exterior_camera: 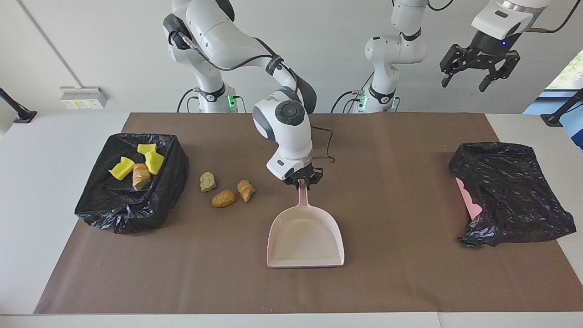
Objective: Sweep and dump trash in bin
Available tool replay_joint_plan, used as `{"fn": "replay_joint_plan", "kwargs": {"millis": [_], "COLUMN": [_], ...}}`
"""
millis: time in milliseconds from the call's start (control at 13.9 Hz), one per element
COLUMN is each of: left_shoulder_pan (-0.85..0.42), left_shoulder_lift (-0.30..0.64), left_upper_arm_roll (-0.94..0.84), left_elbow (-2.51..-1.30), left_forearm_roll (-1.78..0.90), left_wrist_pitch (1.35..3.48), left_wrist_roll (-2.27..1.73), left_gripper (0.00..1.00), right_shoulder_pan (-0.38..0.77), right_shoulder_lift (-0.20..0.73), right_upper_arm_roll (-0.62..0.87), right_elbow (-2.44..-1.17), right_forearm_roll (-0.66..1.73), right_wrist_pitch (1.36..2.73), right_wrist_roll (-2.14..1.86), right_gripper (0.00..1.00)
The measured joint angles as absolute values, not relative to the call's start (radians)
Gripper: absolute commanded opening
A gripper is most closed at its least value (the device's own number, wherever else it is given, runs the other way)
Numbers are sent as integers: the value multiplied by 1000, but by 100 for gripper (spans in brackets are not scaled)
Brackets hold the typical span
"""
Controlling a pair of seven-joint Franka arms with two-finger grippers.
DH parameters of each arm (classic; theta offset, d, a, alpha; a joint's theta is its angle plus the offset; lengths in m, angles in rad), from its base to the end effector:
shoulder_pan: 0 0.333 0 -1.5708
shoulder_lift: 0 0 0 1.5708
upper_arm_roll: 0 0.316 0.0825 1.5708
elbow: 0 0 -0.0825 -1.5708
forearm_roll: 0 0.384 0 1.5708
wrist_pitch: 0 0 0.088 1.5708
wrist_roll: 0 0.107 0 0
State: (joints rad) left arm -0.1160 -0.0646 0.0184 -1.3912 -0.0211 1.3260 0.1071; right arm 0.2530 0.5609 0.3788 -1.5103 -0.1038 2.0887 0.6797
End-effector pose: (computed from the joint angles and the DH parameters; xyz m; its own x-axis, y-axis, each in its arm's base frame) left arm 0.4999 -0.0512 0.7195 0.9781 -0.2083 0.0018 -0.2083 -0.9778 0.0216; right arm 0.5954 0.3755 0.3610 0.9982 -0.0563 -0.0218 -0.0585 -0.9914 -0.1174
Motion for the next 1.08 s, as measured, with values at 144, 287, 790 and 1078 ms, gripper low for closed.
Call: {"fn": "replay_joint_plan", "kwargs": {"millis": [144,287,790,1078], "left_shoulder_pan": [-116,-116,-122,-127], "left_shoulder_lift": [-65,-65,-65,-62], "left_upper_arm_roll": [20,20,16,11], "left_elbow": [-1393,-1395,-1396,-1405], "left_forearm_roll": [-21,-21,-21,-21], "left_wrist_pitch": [1324,1322,1321,1353], "left_wrist_roll": [107,107,118,118], "left_gripper": [100,100,100,100], "right_shoulder_pan": [253,253,243,244], "right_shoulder_lift": [564,564,502,350], "right_upper_arm_roll": [379,379,382,405], "right_elbow": [-1540,-1549,-1544,-1552], "right_forearm_roll": [-103,-103,-102,-24], "right_wrist_pitch": [2115,2126,2069,1827], "right_wrist_roll": [680,680,678,659], "right_gripper": [17,100,100,100]}}
